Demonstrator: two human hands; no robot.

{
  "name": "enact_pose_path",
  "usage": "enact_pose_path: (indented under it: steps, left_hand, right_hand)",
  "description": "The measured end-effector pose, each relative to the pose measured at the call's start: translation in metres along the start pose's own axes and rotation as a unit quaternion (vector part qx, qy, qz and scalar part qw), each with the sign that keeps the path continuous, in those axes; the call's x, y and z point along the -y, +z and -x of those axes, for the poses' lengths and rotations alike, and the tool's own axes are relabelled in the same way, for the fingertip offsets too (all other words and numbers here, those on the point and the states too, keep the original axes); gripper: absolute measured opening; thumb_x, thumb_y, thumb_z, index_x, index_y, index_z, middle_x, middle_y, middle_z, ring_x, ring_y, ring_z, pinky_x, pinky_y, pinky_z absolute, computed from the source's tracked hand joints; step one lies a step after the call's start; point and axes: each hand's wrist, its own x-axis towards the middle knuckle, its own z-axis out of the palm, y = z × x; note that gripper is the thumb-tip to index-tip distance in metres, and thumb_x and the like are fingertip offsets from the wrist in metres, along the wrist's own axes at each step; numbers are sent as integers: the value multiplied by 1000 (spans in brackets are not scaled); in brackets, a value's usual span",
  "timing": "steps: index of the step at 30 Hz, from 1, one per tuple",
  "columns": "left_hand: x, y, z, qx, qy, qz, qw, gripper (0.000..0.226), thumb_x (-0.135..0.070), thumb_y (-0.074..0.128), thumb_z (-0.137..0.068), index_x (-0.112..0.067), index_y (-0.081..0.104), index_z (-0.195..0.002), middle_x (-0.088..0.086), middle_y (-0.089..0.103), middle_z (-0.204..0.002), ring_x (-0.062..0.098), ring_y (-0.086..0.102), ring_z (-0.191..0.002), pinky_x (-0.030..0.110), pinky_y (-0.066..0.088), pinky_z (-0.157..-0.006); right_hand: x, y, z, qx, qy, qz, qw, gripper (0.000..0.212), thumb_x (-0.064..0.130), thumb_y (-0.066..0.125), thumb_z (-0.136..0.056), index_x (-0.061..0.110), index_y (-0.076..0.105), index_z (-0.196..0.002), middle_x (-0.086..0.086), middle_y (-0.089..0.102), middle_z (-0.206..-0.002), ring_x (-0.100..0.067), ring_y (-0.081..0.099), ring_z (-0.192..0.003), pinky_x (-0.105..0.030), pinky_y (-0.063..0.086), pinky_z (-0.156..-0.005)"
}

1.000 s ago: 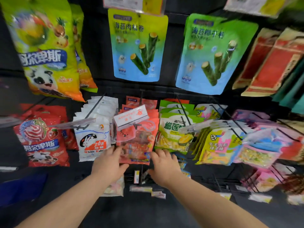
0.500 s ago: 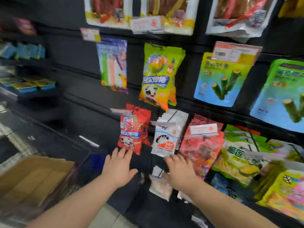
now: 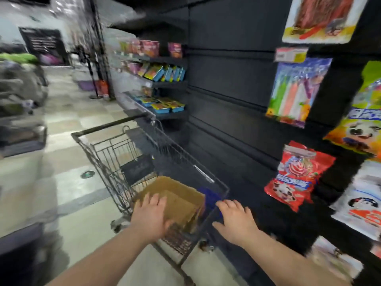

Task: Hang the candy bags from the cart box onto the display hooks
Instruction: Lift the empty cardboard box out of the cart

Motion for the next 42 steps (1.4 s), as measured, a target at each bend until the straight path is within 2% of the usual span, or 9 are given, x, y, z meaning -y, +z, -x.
enact_pose_path:
  steps: [7, 15, 19, 22, 26, 29, 35, 42]
  left_hand:
    - [85, 16, -5, -1, -49, 14, 999, 76, -62, 42, -90, -24, 19, -152, 4, 23, -159, 30, 18, -146, 49, 25, -115]
    - [118, 36, -57, 41, -53, 7, 998, 81, -60, 43, -91, -21, 10, -154, 7, 16, -161, 32, 9, -149, 49, 18, -117]
    - [135, 42, -102, 53, -51, -4, 997, 80, -62, 42, -90, -21, 15, -153, 7, 19, -160, 33, 12, -148, 48, 18, -116]
    - [143, 45, -145, 68, -45, -8, 997, 78, -62, 41, -90, -21, 18, -152, 7, 22, -159, 33, 13, -147, 48, 17, -116]
    - [140, 47, -201, 93, -38, -18, 995, 81, -62, 41, -90, -20, 13, -154, 9, 17, -161, 34, 9, -149, 50, 12, -119]
    - [134, 53, -232, 113, -26, -11, 993, 80, -58, 42, -91, -21, 11, -154, 9, 13, -162, 33, 6, -149, 51, 10, -119]
    - [128, 66, -276, 160, 5, -42, 986, 78, -56, 43, -92, -22, 8, -154, 8, 14, -161, 33, 9, -149, 50, 12, -120]
    - [144, 112, -340, 221, 23, -30, 975, 83, -60, 47, -89, -19, 12, -153, 7, 15, -161, 32, 10, -149, 49, 14, -120]
  right_hand:
    - [67, 17, -42, 46, -18, 10, 999, 63, 48, 48, -92, 23, 28, -146, -1, 29, -153, -27, 16, -146, -50, 16, -116]
    - [72, 36, -118, 72, -1, 5, 997, 60, 48, 49, -92, 28, 29, -144, 2, 33, -151, -26, 21, -143, -51, 15, -117]
    - [67, 47, -173, 97, 14, 0, 995, 59, 52, 47, -92, 28, 30, -143, 2, 33, -150, -26, 23, -143, -51, 17, -116]
    - [58, 51, -213, 114, 20, -15, 993, 57, 51, 47, -91, 29, 33, -141, -1, 37, -147, -27, 27, -140, -50, 23, -113]
    - [43, 57, -255, 139, 27, -27, 990, 57, 47, 50, -90, 27, 33, -140, -2, 34, -149, -28, 25, -141, -52, 22, -112]
    - [31, 63, -278, 155, 35, -25, 987, 60, 51, 50, -89, 25, 32, -141, -3, 33, -150, -29, 23, -142, -53, 20, -113]
    - [19, 84, -300, 184, 65, -45, 980, 60, 51, 48, -90, 27, 30, -141, -1, 30, -151, -28, 19, -143, -54, 18, -114]
    - [15, 118, -314, 204, 135, -63, 968, 63, 52, 48, -90, 29, 28, -145, 0, 32, -151, -27, 27, -140, -49, 24, -112]
